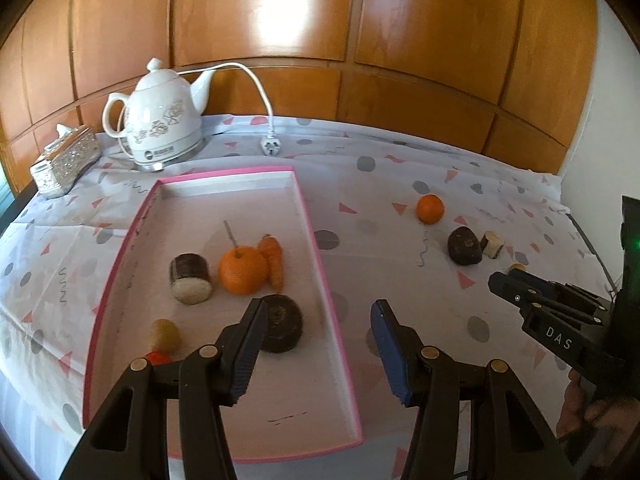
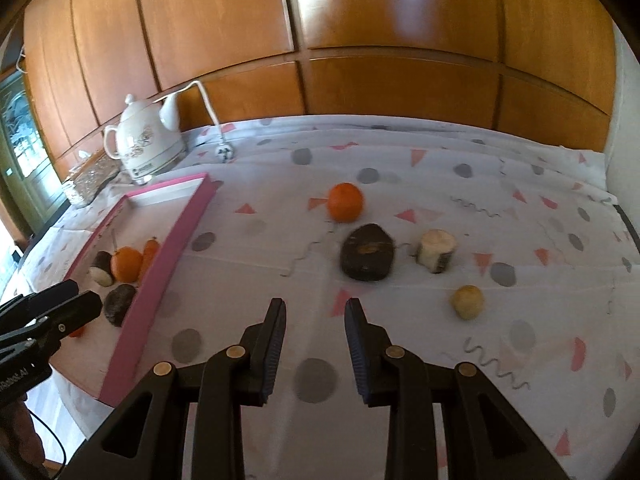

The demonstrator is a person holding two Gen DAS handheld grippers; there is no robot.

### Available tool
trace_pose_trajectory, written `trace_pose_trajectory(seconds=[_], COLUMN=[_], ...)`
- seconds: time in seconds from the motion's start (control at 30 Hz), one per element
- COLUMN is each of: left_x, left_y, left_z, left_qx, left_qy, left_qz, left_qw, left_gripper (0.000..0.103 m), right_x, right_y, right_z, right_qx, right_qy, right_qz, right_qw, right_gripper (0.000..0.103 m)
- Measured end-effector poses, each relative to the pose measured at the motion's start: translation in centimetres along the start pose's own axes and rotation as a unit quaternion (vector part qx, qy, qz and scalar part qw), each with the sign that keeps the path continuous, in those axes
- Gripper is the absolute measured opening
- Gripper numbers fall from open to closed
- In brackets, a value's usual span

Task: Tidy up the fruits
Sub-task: 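Move both tools back toward the produce left on the cloth, then grasp the yellow potato with the right tool while the left tool grasps the dark brown lump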

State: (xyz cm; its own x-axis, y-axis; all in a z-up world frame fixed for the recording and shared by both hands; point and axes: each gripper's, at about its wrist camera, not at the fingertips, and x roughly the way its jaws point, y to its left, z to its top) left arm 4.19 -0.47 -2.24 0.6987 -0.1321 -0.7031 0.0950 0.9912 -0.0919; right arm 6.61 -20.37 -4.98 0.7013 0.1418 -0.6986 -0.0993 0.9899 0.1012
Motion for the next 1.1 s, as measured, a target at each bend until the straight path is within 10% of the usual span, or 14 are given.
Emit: trace_pose_trajectory(seconds=[0.43,1.1], left_x=[1.2,5.1], left_y=[-3.6,-7.6], left_z=[0.9,1.3], left_qx=[0.031,0.042], left_qy=[0.008,0.055], left_qz=[-0.035,-0.081], left_qw=[0.9989,0.9943], left_gripper=[0.055,0.055], right_x=[-0.7,2.2], right_y=[-7.0,-10.0], right_z=[-1.1,-1.0], right_qx=[0.067,0.067], right_qy=[0.001,0.015], right_qz=[-0.066,-0.051], right_qw=[0.996,0.996], right_gripper=[0.03,0.045])
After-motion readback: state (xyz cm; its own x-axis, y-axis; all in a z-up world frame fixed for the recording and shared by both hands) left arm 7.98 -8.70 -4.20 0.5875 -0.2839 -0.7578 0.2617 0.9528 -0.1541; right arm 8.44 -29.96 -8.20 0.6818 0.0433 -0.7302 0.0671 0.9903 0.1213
